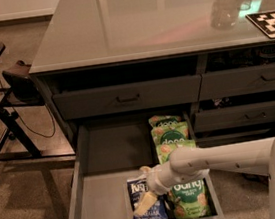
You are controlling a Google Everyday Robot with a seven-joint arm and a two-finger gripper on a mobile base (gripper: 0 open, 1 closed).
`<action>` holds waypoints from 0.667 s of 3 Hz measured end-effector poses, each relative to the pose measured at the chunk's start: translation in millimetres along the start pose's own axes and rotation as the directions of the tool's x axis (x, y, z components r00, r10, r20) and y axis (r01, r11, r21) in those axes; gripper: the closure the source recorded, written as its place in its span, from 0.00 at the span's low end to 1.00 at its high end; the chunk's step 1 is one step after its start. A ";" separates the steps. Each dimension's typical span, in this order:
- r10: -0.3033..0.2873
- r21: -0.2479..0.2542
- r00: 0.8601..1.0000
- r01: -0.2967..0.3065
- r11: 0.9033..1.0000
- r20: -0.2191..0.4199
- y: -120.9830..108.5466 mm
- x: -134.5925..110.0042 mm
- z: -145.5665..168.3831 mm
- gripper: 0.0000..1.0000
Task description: Pick blue chip bag from middle drawer and place on counter
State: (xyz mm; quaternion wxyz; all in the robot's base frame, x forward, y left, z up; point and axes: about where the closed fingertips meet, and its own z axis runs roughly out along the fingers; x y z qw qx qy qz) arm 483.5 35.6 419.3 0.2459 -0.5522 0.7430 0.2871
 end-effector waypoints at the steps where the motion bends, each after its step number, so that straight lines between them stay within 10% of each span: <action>1: 0.006 0.039 1.000 -0.006 0.999 0.008 -18.9 20.4 -6.7 0.00; 2: -0.012 0.042 1.000 0.012 0.999 -0.003 -29.5 35.8 -4.9 0.00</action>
Offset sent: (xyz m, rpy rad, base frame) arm 0.0278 -0.0522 -0.0410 -0.0304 -0.0560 -0.0082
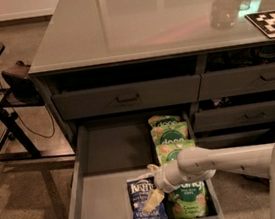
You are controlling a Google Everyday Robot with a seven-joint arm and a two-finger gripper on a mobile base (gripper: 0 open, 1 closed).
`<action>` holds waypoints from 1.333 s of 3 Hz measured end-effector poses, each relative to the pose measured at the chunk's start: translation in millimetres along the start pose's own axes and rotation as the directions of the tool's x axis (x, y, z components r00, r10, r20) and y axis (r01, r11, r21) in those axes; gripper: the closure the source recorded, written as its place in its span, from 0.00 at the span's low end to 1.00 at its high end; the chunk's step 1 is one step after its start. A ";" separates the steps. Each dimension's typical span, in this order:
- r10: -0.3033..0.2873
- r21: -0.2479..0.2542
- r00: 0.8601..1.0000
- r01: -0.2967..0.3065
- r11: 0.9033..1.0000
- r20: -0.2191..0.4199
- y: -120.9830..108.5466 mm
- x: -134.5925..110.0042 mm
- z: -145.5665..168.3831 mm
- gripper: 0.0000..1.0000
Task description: Pick blue chip bag from middle drawer and place on counter
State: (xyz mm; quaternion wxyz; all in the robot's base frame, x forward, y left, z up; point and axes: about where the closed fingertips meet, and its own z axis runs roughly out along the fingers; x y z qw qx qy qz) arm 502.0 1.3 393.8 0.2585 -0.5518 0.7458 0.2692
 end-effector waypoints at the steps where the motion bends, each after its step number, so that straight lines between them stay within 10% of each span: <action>1: -0.082 -0.007 0.996 0.082 0.997 -0.040 9.1 -6.4 13.8 0.00; 4: -0.189 0.056 0.950 0.209 0.976 -0.247 36.1 -2.1 55.1 0.00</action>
Offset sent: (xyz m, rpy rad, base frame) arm -0.0354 0.0513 -0.0226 -0.2755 -0.1646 0.1266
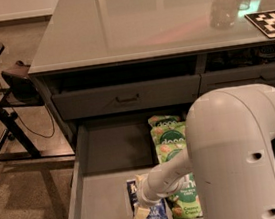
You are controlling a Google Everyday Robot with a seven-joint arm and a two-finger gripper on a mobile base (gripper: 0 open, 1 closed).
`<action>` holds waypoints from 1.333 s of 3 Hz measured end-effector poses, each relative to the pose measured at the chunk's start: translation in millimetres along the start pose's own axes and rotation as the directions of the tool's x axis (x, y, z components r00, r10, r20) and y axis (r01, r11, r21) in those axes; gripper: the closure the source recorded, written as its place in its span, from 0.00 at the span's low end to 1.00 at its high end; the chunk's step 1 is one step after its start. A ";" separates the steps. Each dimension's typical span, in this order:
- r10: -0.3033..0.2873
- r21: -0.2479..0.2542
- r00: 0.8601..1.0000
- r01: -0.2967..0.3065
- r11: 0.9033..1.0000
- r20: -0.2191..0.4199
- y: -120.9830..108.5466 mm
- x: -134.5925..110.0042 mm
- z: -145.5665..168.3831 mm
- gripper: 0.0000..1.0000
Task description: Pick blue chip bag from middle drawer and place on counter
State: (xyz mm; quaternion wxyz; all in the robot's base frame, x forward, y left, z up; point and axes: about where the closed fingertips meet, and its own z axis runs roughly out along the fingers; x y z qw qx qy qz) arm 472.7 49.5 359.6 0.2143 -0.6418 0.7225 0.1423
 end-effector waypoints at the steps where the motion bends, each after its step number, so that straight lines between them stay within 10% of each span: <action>1: 0.000 0.000 1.000 0.000 1.000 0.001 -0.2 -0.5 0.2 0.00; 3: 0.049 -0.089 0.999 -0.048 0.995 0.009 4.1 22.7 23.1 0.00; 4: 0.049 -0.089 0.999 -0.048 0.995 0.009 4.2 22.7 23.1 0.19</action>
Offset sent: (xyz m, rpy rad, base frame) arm -0.0001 -0.0127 -0.0529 0.0406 0.1539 0.0031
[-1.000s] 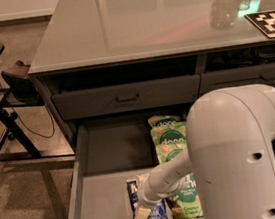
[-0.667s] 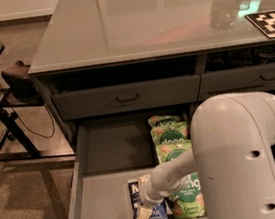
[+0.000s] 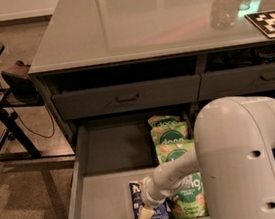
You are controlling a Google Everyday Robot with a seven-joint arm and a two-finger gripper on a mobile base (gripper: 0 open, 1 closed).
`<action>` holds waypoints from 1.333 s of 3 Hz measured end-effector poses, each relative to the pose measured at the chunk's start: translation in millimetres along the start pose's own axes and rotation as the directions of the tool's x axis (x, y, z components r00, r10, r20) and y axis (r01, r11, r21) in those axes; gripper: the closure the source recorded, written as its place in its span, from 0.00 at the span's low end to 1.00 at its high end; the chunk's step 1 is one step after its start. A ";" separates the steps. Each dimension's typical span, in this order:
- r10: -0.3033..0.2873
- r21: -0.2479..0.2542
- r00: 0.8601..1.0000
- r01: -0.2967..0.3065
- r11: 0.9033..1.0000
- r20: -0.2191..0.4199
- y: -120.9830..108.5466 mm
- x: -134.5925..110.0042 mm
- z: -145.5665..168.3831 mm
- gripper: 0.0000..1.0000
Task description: Pick blue chip bag from middle drawer and place on counter
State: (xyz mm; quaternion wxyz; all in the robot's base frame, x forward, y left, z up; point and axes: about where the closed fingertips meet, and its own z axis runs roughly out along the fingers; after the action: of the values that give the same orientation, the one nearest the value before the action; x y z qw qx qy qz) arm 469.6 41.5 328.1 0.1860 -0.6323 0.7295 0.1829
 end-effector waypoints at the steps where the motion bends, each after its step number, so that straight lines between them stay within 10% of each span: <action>1: 0.000 0.000 1.000 0.000 1.000 0.000 0.0 0.0 0.0 0.42; 4: 0.000 0.000 1.000 0.000 1.000 0.000 0.6 -9.1 -15.6 1.00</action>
Offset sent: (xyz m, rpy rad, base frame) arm 0.0000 0.0000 0.0000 0.0000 0.0000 0.0000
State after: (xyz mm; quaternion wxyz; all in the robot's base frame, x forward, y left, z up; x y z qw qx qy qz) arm 469.6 41.5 346.2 0.1860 -0.6323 0.7294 0.1830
